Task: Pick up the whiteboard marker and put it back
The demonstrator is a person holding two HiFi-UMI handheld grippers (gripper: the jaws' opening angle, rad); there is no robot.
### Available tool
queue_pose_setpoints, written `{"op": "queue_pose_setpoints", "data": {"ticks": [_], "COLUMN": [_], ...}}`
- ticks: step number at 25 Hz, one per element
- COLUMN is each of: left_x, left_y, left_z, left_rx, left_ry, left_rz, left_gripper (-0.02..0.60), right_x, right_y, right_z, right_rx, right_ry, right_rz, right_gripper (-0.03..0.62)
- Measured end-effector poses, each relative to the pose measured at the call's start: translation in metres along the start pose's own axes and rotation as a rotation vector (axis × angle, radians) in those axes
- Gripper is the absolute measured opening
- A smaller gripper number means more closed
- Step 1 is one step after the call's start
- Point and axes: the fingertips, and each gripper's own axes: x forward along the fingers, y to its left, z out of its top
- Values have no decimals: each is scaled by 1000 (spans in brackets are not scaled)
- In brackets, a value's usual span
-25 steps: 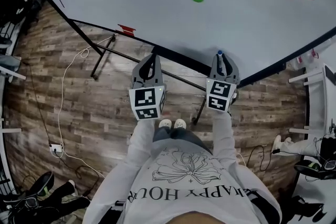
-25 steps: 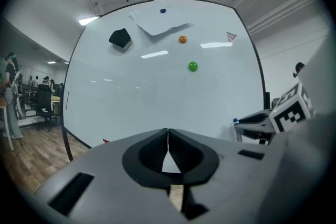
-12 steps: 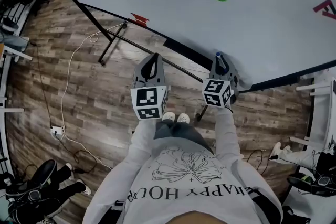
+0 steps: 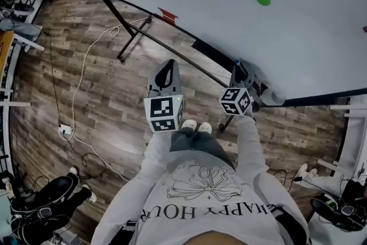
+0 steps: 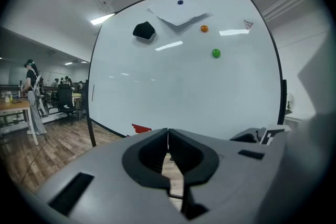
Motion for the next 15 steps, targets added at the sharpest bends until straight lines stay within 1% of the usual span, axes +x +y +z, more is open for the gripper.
{"op": "queue_pose_setpoints", "data": {"ticks": [3,9,12,15], "left_x": [-2,-4,-5,-5], "left_y": [2,0,-2,-3], "left_z": [-1,-8,-9,-9], "left_rx": [0,0,1,4], "left_ry": [3,10,11,13], "left_rz": [6,9,6,3], "left_gripper": [6,6,6,6], "right_x": [7,20,21,19], "right_y": [11,33,38,39], "right_z": [-2,-16,-23,-25], "right_rx": [-51,-102,-96,-67], "right_ry": [1,11,23,22], "right_rz": [23,78,100,107], "right_gripper": [67,71,76,81]}}
